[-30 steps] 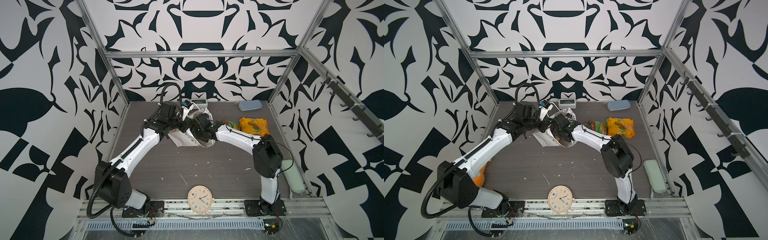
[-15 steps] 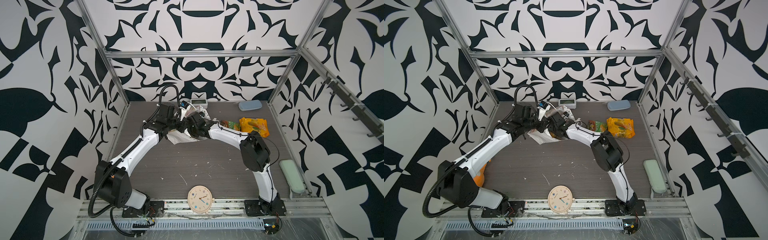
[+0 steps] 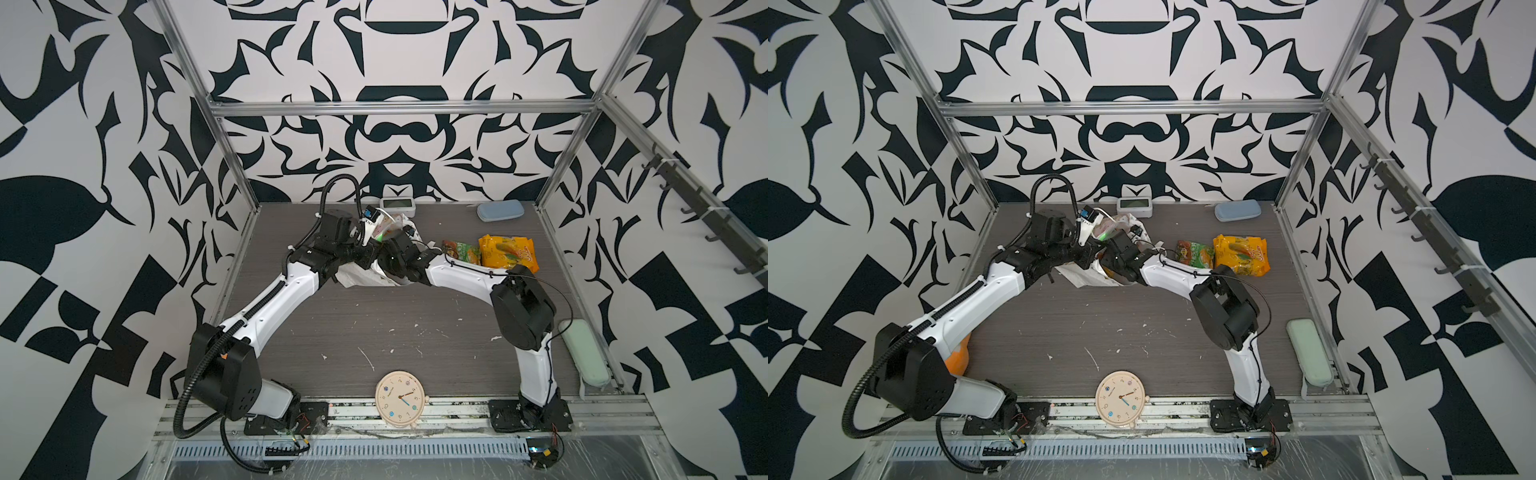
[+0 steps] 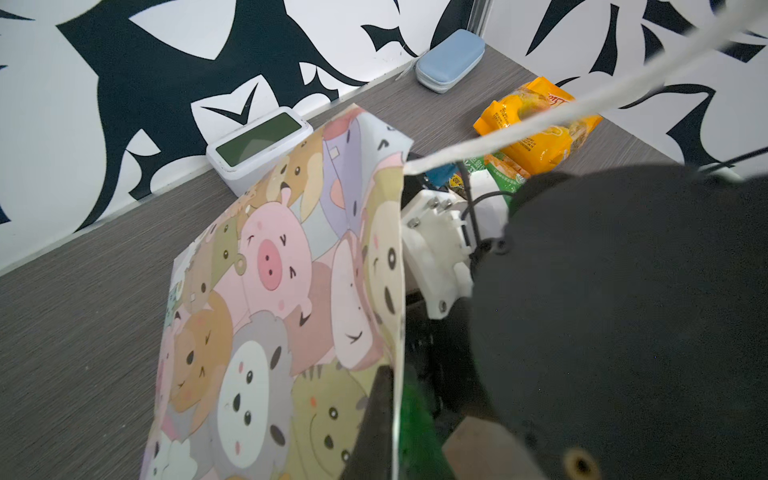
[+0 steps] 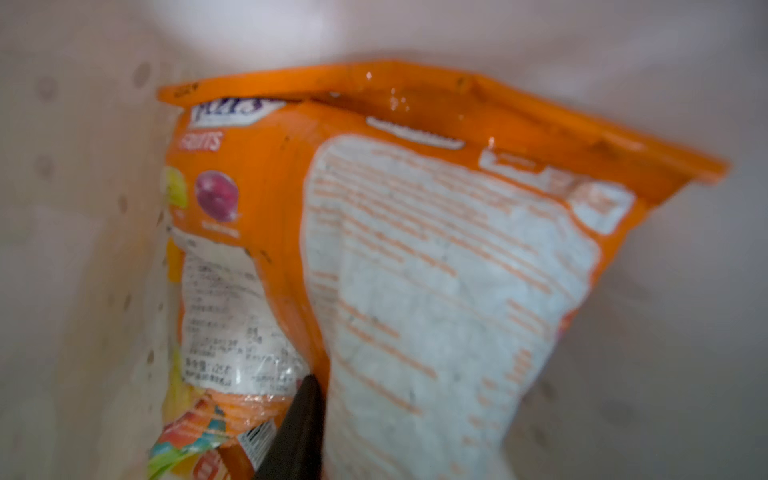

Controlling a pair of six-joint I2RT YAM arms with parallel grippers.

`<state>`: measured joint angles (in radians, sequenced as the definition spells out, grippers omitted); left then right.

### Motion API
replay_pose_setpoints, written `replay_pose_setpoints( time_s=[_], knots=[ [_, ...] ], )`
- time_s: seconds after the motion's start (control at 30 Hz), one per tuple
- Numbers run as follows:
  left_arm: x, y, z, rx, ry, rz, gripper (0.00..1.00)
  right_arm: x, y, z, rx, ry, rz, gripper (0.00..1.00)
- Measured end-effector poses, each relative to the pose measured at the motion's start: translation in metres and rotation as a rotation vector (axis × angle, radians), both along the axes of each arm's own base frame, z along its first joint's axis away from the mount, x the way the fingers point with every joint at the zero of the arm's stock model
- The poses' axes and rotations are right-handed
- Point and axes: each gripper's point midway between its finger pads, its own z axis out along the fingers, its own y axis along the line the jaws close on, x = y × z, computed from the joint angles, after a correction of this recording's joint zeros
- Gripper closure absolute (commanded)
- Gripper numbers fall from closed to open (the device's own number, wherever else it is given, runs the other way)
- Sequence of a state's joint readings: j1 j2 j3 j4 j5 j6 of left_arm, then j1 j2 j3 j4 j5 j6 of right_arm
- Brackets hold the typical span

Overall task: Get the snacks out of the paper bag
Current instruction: 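Lower the right gripper into the bag toward the orange fruit-candy pack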

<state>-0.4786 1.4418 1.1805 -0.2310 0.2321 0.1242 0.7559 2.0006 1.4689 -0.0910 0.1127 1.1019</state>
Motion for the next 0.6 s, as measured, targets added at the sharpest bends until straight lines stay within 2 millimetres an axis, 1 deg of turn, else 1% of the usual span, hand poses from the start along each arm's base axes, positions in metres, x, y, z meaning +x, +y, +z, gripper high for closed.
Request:
replay_pose_setpoints(
  time_s=[0.2,0.47,0.6],
  knots=[
    [0.000,-0.001,0.001,-0.003,-0.008,-0.002,1.00,-0.009,-0.016,0.012,0.009,-0.025,0.016,1.00],
    [0.001,-0.003,0.003,-0.004,-0.016,-0.004,1.00,-0.022,-0.042,0.026,0.018,-0.044,0.027,1.00],
    [0.000,-0.003,0.003,-0.004,-0.018,-0.005,1.00,-0.025,-0.048,0.037,0.012,-0.066,0.043,1.00]
  ],
)
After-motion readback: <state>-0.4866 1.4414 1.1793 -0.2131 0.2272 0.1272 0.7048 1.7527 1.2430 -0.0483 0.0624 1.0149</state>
